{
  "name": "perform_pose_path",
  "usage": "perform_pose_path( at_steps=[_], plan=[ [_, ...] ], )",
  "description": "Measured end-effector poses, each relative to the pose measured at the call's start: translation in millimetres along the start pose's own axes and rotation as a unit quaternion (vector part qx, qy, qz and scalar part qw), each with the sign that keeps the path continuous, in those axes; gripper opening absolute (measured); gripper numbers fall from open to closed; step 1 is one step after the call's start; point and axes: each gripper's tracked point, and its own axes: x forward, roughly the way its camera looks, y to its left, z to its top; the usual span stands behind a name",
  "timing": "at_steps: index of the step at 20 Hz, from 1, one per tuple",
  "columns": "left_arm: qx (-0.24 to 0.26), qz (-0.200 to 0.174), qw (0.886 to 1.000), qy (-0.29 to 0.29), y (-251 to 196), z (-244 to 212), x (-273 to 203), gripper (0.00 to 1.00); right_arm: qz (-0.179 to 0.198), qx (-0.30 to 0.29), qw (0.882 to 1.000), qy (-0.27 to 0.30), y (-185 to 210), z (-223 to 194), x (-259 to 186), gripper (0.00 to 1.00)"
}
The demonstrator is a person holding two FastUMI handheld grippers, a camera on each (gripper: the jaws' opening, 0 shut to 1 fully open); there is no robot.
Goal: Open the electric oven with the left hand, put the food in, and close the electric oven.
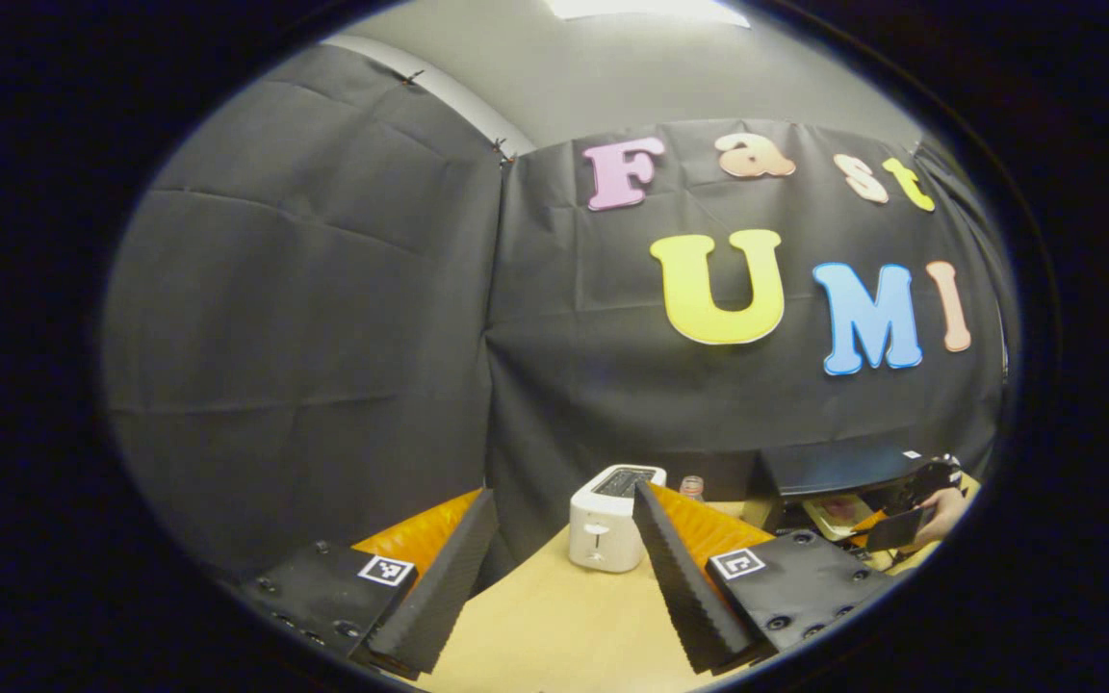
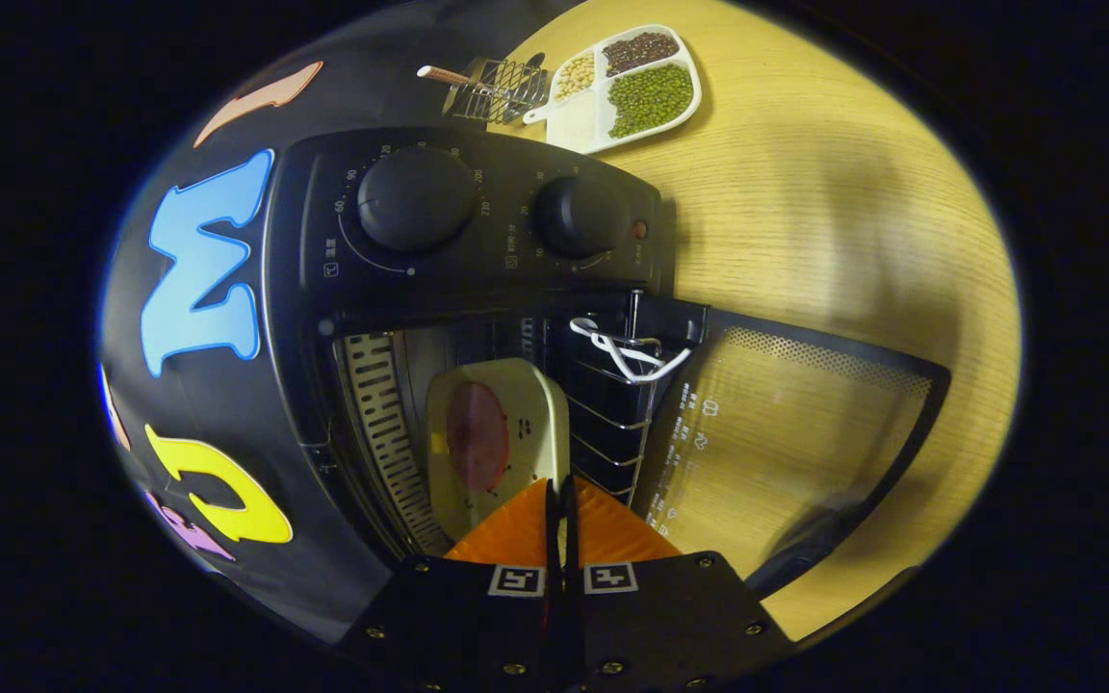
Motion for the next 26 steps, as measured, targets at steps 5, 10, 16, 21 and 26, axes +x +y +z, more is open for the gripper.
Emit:
perform_pose_path(
  at_steps=[5, 10, 16, 21, 26],
  plan=[
    [0.004, -0.008, 1.0, 0.001, -12, -2, 5, 0.94, 0.029, 0.007, 0.999, 0.031, 11, -15, -3, 0.12],
    [-0.003, -0.042, 0.999, -0.009, -47, 4, 4, 1.0, 0.059, -0.015, 0.996, 0.061, 19, -28, -25, 0.46],
    [-0.02, -0.082, 0.996, -0.001, -90, -4, -8, 1.0, 0.069, -0.12, 0.988, 0.064, 17, -16, -74, 0.97],
    [-0.028, -0.12, 0.992, 0.021, -134, -22, -21, 1.0, 0.07, -0.245, 0.965, 0.059, 1, 0, -127, 0.97],
    [-0.021, -0.16, 0.986, 0.051, -181, -50, -37, 0.91, 0.084, -0.355, 0.931, 0.026, -6, 27, -176, 0.97]
  ],
)
